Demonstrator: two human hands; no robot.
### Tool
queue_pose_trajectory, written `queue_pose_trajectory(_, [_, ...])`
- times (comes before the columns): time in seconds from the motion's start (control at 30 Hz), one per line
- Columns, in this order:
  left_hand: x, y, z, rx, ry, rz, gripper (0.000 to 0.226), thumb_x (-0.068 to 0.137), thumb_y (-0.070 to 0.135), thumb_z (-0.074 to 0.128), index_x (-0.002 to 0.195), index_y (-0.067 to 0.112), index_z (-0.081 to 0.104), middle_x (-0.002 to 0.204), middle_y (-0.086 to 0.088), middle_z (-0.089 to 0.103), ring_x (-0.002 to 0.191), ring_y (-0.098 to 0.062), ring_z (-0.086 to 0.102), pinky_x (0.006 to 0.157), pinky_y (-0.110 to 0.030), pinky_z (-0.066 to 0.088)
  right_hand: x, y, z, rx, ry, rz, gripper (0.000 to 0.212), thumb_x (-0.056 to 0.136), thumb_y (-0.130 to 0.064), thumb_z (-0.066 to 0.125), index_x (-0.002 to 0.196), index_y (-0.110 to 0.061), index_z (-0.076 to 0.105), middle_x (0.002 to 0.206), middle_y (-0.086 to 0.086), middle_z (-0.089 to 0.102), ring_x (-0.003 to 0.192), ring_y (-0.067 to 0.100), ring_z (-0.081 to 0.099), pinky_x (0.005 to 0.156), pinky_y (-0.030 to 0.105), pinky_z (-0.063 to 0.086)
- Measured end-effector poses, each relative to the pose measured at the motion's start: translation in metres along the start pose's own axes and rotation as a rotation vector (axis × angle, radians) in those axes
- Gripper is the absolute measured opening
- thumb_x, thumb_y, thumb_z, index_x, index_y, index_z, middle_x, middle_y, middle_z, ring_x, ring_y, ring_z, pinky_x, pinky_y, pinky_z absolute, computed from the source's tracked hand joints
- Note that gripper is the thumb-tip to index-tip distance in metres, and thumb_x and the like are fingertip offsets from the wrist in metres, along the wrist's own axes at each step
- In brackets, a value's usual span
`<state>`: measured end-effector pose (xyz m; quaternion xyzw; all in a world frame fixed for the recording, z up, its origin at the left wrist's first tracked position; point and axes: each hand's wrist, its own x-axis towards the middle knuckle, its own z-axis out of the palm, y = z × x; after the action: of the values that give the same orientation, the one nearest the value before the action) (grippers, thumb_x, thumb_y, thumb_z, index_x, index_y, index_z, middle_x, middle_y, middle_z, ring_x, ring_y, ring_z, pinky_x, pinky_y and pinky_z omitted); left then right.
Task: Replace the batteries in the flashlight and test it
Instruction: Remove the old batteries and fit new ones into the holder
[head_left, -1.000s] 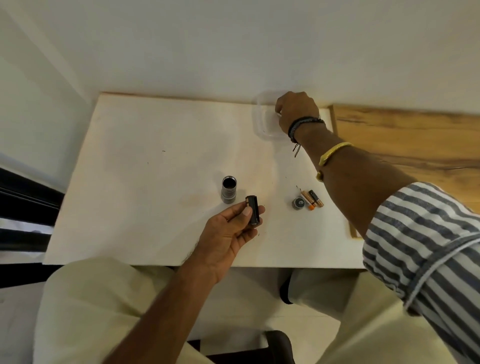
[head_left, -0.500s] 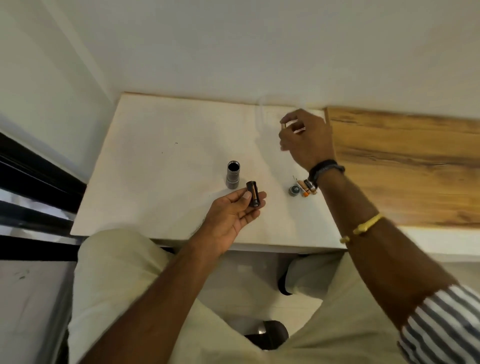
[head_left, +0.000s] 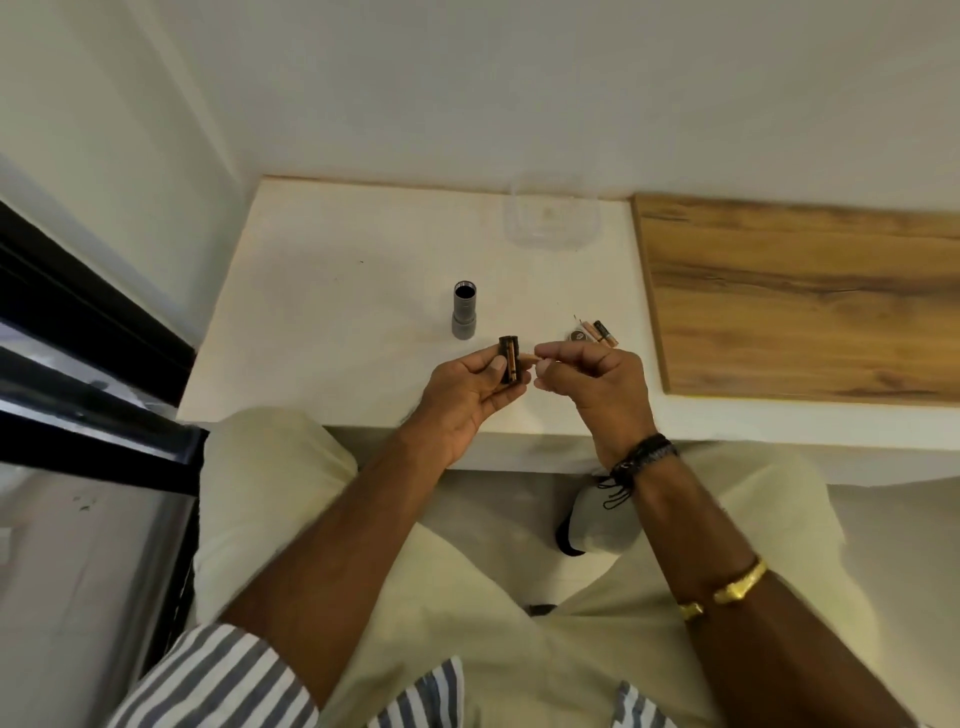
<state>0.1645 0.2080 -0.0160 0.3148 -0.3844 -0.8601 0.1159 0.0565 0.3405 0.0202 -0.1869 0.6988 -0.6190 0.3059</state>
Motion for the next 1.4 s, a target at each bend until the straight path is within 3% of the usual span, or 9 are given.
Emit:
queue_pose_trajectory(0.1, [-0.003, -0.002, -0.001, 0.012, -0.001, -0.003, 0.025, 0.102, 0.004, 0.05, 0.121, 0.004, 0.064, 0.112, -0.016, 0.074, 0.106, -0.031, 0.071, 0.088, -0.035, 0.058, -0.004, -0.002, -0.001, -0.013, -0.009, -0.034, 0.023, 0.084, 0.001, 0.076, 0.105, -0.008, 0.078, 0.09, 0.004, 0.08, 0.086, 0.019, 0.076, 0.086, 0.036, 0.061])
queue_pose_trajectory(0.2, [-0.005, -0.003, -0.002, 0.037, 0.006, -0.002, 0.027, 0.101, 0.005, 0.051, 0.126, -0.001, 0.061, 0.113, -0.018, 0.073, 0.106, -0.032, 0.071, 0.092, -0.038, 0.058, -0.007, -0.003, -0.001, -0.072, 0.047, -0.116, 0.02, 0.09, -0.007, 0.075, 0.109, -0.009, 0.075, 0.087, 0.008, 0.078, 0.076, 0.025, 0.075, 0.076, 0.04, 0.064])
queue_pose_trajectory(0.4, [-0.011, -0.003, -0.004, 0.052, -0.014, 0.002, 0.028, 0.1, 0.004, 0.054, 0.125, -0.004, 0.06, 0.114, -0.021, 0.072, 0.107, -0.034, 0.07, 0.095, -0.04, 0.056, -0.01, 0.001, 0.002, -0.202, 0.153, -0.219, 0.012, 0.087, -0.012, 0.078, 0.098, -0.009, 0.074, 0.081, 0.004, 0.077, 0.067, 0.021, 0.074, 0.068, 0.039, 0.064])
queue_pose_trajectory(0.93, [-0.011, -0.01, -0.005, 0.058, -0.033, 0.039, 0.028, 0.097, 0.007, 0.058, 0.124, 0.0, 0.064, 0.116, -0.017, 0.072, 0.107, -0.031, 0.07, 0.09, -0.036, 0.058, -0.009, 0.009, 0.021, -0.477, 0.179, -0.4, 0.01, 0.09, -0.014, 0.075, 0.099, -0.015, 0.079, 0.081, -0.016, 0.071, 0.076, 0.005, 0.072, 0.076, 0.027, 0.063])
queue_pose_trajectory(1.27, [-0.009, -0.011, -0.005, 0.013, -0.006, 0.046, 0.025, 0.095, 0.004, 0.061, 0.119, 0.001, 0.067, 0.116, -0.014, 0.073, 0.106, -0.027, 0.071, 0.086, -0.035, 0.059, -0.016, 0.012, 0.029, -0.595, 0.187, -0.468, 0.016, 0.091, -0.006, 0.072, 0.105, -0.007, 0.079, 0.094, 0.008, 0.075, 0.085, 0.015, 0.066, 0.078, 0.008, 0.046])
queue_pose_trajectory(1.4, [-0.005, -0.004, -0.01, -0.038, 0.031, 0.058, 0.022, 0.096, 0.002, 0.059, 0.115, 0.004, 0.069, 0.109, -0.012, 0.076, 0.104, -0.024, 0.072, 0.083, -0.031, 0.06, -0.024, 0.017, 0.036, -0.702, 0.102, -0.494, 0.017, 0.093, -0.008, 0.071, 0.107, -0.008, 0.08, 0.09, 0.011, 0.073, 0.081, 0.019, 0.063, 0.072, 0.022, 0.047])
